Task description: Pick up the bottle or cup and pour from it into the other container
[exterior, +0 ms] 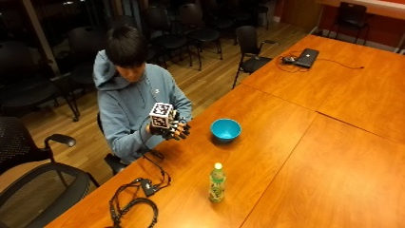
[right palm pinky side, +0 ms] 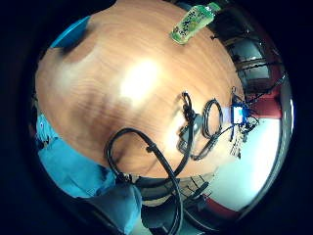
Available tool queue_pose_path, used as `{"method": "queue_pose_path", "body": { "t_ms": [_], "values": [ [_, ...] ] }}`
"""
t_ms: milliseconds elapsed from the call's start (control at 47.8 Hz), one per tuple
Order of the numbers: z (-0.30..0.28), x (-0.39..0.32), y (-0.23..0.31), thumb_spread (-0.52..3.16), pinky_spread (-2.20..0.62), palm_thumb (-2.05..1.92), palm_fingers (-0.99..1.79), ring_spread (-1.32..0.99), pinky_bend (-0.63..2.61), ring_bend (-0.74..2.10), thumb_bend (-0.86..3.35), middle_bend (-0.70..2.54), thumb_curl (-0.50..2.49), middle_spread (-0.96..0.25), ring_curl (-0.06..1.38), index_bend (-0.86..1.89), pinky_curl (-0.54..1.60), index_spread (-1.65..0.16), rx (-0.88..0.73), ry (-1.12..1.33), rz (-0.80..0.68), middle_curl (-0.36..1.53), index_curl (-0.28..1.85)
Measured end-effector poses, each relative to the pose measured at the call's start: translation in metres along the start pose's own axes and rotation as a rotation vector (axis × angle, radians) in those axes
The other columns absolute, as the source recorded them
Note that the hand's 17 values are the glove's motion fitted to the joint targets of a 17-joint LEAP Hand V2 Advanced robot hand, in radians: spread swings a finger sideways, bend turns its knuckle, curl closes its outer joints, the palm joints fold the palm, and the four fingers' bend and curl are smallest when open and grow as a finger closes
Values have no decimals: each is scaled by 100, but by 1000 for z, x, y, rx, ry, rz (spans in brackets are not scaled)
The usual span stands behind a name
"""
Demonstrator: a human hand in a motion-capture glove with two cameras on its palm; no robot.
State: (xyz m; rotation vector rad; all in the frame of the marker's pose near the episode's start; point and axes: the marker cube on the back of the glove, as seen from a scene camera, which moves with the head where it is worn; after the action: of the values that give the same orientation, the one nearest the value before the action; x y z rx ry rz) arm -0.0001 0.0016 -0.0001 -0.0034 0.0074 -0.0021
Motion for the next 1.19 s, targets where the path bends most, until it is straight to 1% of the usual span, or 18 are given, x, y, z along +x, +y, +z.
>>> {"method": "queue_pose_path", "body": {
  "t_ms": [21, 146, 251, 355, 585, 795, 920, 1045, 1192],
  "values": [
    [-1, 0, 0, 37, 9, 51, 40, 4, 33, 31, 30, 22, 12, 0, 5, 20, 5, -18, 0, 3, 1, 5, 6],
    [-18, 13, -1, 65, 15, 59, 37, 6, 35, 33, 28, 21, 18, 0, 12, 18, 11, -29, -4, 1, 9, 12, 14],
    [-6, 8, 11, 78, 18, 62, 36, 7, 36, 33, 24, 20, 22, 0, 15, 17, 13, -33, -10, 18, 1, 16, 17],
    [-4, 11, 23, 85, 20, 65, 35, 8, 35, 33, 20, 20, 25, 0, 17, 17, 14, -34, -4, 28, 27, 19, 20],
    [-26, 46, 37, 93, 21, 69, 34, 8, 35, 33, 11, 20, 30, 0, 20, 17, 16, -36, 4, 81, 97, 24, 24],
    [-33, 78, 59, 95, 22, 73, 35, 8, 34, 33, 5, 19, 34, 0, 22, 17, 18, -36, -37, 135, 155, 27, 26],
    [-48, 107, 62, 96, 22, 76, 35, 8, 33, 33, 1, 19, 36, 0, 23, 16, 18, -36, -47, 140, 208, 28, 27],
    [-47, 131, 70, 97, 22, 78, 36, 8, 32, 33, -1, 19, 38, 0, 24, 17, 19, -35, -38, 163, 243, 29, 28],
    [-64, 174, 63, 97, 22, 79, 37, 7, 32, 33, -2, 18, 40, 0, 25, 17, 20, -35, -35, 189, 285, 30, 29]
  ]
}}
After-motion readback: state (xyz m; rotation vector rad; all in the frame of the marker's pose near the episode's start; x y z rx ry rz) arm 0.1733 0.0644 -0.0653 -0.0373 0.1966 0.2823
